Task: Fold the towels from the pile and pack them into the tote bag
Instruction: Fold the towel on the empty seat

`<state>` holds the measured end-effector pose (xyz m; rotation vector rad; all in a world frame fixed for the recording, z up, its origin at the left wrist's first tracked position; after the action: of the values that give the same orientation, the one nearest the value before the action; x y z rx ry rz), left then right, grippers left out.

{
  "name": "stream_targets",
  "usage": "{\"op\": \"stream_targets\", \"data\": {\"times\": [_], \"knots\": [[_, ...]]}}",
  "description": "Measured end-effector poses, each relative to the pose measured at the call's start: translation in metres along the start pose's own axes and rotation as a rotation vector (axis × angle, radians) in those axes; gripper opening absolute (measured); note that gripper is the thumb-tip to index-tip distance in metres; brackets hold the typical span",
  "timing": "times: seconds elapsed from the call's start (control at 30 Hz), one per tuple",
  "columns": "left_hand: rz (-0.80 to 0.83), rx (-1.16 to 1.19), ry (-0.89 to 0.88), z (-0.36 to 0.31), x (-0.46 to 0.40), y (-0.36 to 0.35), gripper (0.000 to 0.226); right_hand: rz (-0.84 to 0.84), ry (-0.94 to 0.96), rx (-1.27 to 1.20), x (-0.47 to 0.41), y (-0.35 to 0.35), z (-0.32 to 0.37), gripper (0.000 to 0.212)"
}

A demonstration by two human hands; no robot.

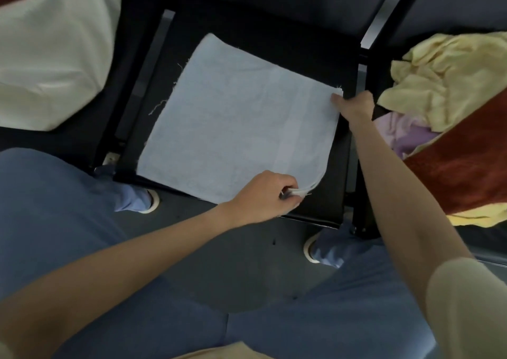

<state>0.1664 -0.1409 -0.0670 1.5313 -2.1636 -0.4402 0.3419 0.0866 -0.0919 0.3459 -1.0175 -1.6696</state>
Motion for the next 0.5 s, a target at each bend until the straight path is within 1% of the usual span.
{"op": "stream_targets", "data": {"times": [0.03, 0.07, 0.1, 0.2, 0.23, 0.33, 0.43, 0.5], "knots": [[0.009, 0.021, 0.026, 0.001, 0.0, 0.002, 0.017, 0.0, -0.024, 0.029, -0.005, -0.003, 0.0, 0.063], [0.018, 0.047, 0.052, 0.002, -0.001, 0.004, 0.016, 0.005, -0.043, 0.037, -0.007, -0.005, 0.001, 0.068], [0.026, 0.076, 0.076, 0.003, -0.002, 0.006, 0.016, 0.015, -0.048, 0.026, -0.007, -0.005, 0.001, 0.066], [0.049, 0.162, 0.122, 0.001, -0.002, 0.008, 0.017, 0.005, 0.011, -0.028, -0.006, 0.007, 0.0, 0.041], [0.067, 0.201, 0.137, -0.001, -0.001, 0.007, 0.018, -0.012, 0.025, -0.057, -0.005, 0.015, -0.003, 0.037], [0.139, 0.388, 0.196, -0.014, 0.004, 0.002, 0.019, -0.053, 0.008, -0.179, -0.006, 0.038, -0.011, 0.021], [0.166, 0.547, 0.233, -0.028, 0.008, 0.001, 0.016, -0.089, -0.05, -0.373, -0.006, 0.055, -0.007, 0.03], [0.165, 0.586, 0.239, -0.032, 0.012, 0.006, 0.019, -0.084, -0.03, -0.489, -0.001, 0.059, 0.005, 0.032]]}}
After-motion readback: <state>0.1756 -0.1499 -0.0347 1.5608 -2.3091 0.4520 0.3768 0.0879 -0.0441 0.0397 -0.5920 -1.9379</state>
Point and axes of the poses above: each hand's wrist, its own x-axis away from the middle knuckle, its own y-axis out of the back of the hand, z = x × y, the point moved 4 cm from there along -x, towards the middle knuckle, and after that the axes turned 3 degrees about -z, right-handed, at the moved point
